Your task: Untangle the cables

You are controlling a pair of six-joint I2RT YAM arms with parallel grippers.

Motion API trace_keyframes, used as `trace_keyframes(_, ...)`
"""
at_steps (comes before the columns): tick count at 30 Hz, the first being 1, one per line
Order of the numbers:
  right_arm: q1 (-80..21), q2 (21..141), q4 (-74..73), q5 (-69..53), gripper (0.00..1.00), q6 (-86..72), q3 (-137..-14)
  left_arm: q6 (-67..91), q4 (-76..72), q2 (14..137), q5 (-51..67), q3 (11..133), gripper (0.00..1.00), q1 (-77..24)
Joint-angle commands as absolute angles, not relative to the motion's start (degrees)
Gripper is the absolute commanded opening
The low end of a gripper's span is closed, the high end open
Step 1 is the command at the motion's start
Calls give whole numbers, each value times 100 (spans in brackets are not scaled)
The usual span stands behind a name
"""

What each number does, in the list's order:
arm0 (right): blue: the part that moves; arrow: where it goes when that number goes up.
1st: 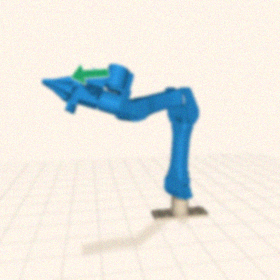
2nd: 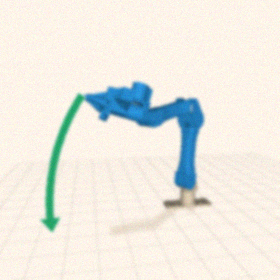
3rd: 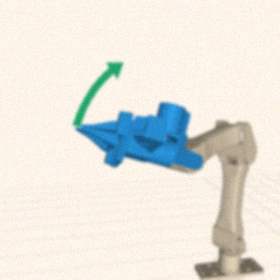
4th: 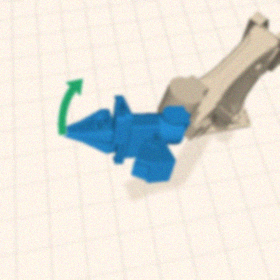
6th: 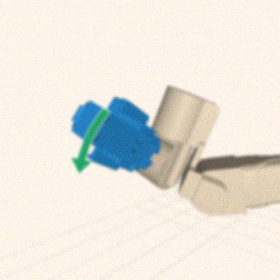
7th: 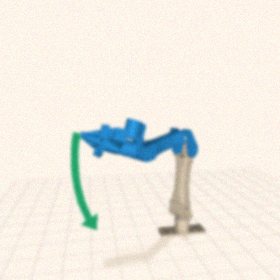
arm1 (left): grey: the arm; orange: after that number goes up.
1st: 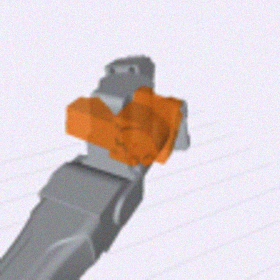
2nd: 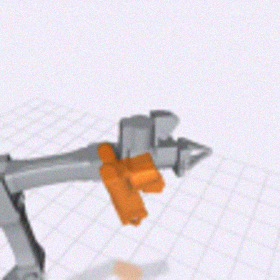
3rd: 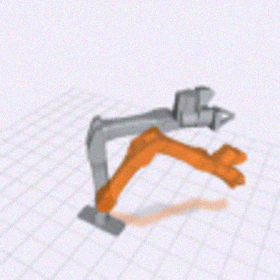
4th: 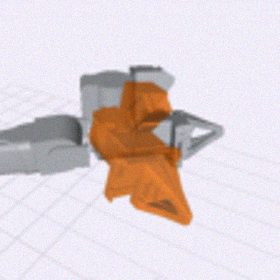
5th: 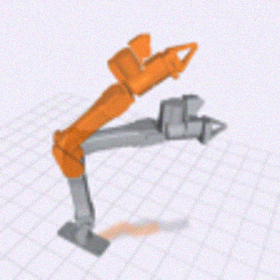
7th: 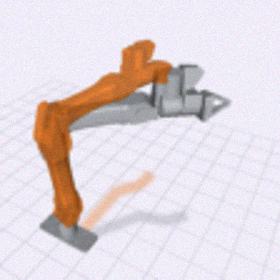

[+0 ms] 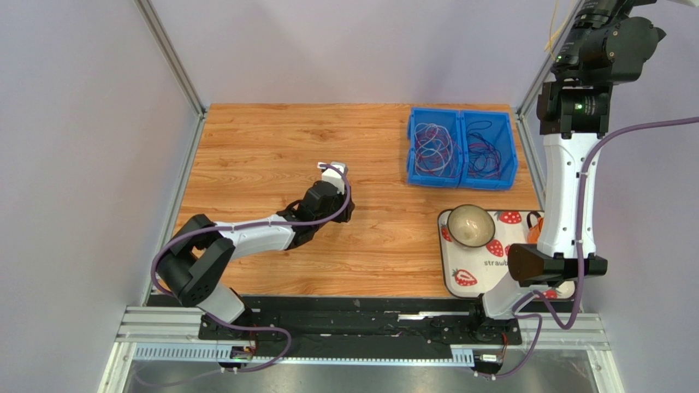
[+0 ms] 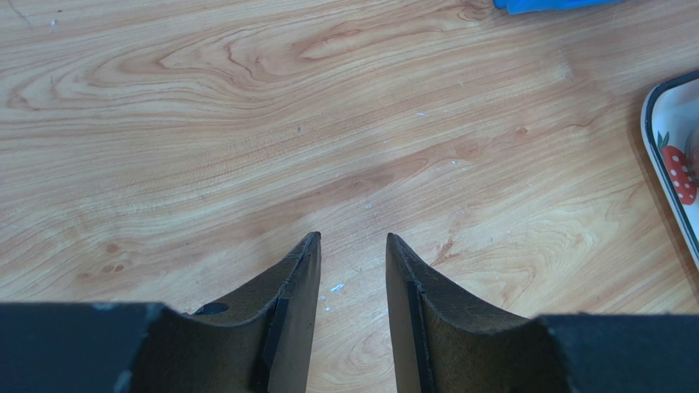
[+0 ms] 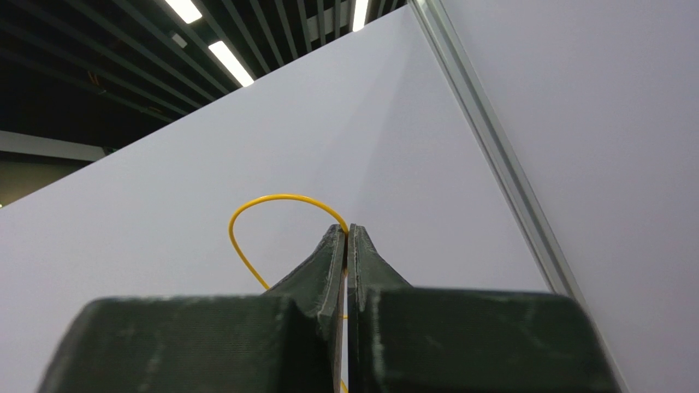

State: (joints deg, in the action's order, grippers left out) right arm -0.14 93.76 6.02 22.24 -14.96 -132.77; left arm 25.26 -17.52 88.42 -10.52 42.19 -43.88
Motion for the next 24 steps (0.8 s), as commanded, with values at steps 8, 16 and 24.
trace_keyframes(8,606,9430,1063,2066,0,-1836,-12815,2479,-1899,8851,-1063,4351,43,-4421)
trace_keyframes(16,686,9589,1265,1724,0,-2065,-12297,2470,-1855,8886,-1107,4412,43,-4421)
trace_keyframes(24,686,9501,1547,1793,0,-2092,-11225,2461,-1802,8894,-1107,4438,43,-4421)
